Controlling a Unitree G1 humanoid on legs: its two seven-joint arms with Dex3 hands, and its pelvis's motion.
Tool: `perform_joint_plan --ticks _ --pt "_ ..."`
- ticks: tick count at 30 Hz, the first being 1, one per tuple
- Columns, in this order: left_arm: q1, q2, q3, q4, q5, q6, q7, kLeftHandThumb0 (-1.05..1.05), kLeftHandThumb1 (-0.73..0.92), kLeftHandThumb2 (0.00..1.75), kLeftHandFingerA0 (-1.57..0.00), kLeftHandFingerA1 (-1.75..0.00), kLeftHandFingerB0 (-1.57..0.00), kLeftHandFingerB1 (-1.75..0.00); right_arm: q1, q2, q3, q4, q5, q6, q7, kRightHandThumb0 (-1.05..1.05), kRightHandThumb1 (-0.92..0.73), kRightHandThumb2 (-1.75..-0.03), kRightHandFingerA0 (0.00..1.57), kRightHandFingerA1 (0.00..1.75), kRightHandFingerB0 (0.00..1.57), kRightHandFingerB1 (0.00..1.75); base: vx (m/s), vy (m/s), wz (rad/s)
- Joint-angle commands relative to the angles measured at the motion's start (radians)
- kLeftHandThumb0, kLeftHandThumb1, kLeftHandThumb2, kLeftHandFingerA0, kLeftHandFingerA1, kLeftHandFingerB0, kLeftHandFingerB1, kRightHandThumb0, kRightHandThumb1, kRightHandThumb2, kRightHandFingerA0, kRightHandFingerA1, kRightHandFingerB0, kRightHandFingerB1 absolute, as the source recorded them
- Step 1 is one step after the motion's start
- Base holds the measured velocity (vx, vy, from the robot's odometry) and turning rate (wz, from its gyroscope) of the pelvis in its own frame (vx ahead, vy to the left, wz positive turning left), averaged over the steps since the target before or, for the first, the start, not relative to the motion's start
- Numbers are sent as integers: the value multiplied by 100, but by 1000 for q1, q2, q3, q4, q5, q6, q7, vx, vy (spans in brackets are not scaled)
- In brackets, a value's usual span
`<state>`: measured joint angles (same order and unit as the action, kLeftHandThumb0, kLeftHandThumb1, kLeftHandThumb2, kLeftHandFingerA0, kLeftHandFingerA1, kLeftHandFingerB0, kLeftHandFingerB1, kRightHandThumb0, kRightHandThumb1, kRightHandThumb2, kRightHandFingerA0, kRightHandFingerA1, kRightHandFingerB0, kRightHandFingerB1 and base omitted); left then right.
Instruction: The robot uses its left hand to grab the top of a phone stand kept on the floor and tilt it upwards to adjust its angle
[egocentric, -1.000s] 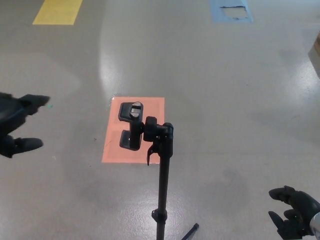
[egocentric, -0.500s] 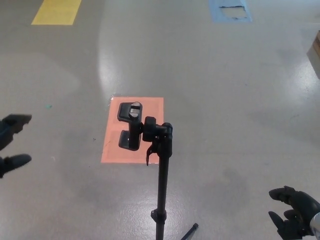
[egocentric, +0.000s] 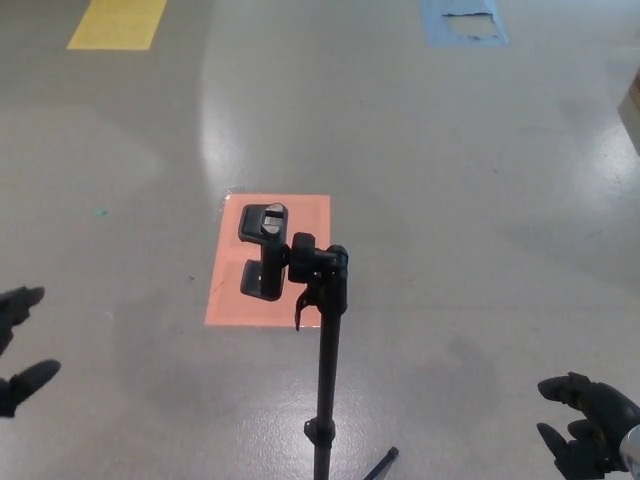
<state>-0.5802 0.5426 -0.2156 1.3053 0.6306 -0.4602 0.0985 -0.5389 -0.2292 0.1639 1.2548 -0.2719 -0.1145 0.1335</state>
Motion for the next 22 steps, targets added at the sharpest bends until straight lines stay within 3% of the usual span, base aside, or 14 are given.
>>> perform_joint_plan --ticks 1,3,4,5,12,13,14,20,21,22 --pt "47 -19 31 10 -74 47 6 -87 90 69 -25 -29 -7 -22 7 -6 -3 4 0 10 -3 -32 -60 -110 0 48 0 47 0 0 0" --pt "71 -28 41 15 -85 50 24 -86 91 69 -25 -30 -9 -22 9 -4 -3 6 0 9 -6 -32 -60 -110 0 48 0 47 0 0 0" --pt "80 -35 59 18 -104 60 12 -85 72 106 -14 -42 -4 -30 11 -4 -8 5 5 7 -5 -32 -60 -110 0 48 0 47 0 0 0" --pt "94 -43 77 21 -124 63 13 -37 44 105 0 -47 0 -48 12 -4 -10 5 7 5 -5 -32 -60 -110 0 48 0 47 0 0 0" --pt "159 -83 214 37 -252 107 -95 -36 50 108 0 -47 0 -48 7 -8 -10 8 2 7 -7 -32 -60 -110 0 48 0 47 0 0 0" --pt "162 -83 223 37 -259 109 -112 -76 88 67 -18 -28 -10 -24 7 -8 -9 9 1 7 -9 -32 -61 -110 0 48 0 47 0 0 0" --pt "170 -81 245 37 -276 111 -137 -36 47 106 0 -46 0 -48 4 -6 -7 10 -1 8 -11 -31 -61 -110 0 48 0 46 0 0 0" --pt "185 -78 288 33 -303 122 -185 -37 46 106 0 -46 0 -48 -6 1 -7 14 -1 15 -9 -31 -61 -110 0 48 0 47 0 0 0" --pt "186 -75 281 34 -297 129 -212 -82 90 68 -25 -31 -11 -23 -4 -2 -9 12 1 15 -10 -32 -61 -110 0 48 0 47 0 0 0" --pt "186 -75 281 34 -297 129 -212 -82 90 68 -25 -31 -11 -23 -4 -2 -9 12 1 15 -10 -32 -61 -110 0 48 0 47 0 0 0"
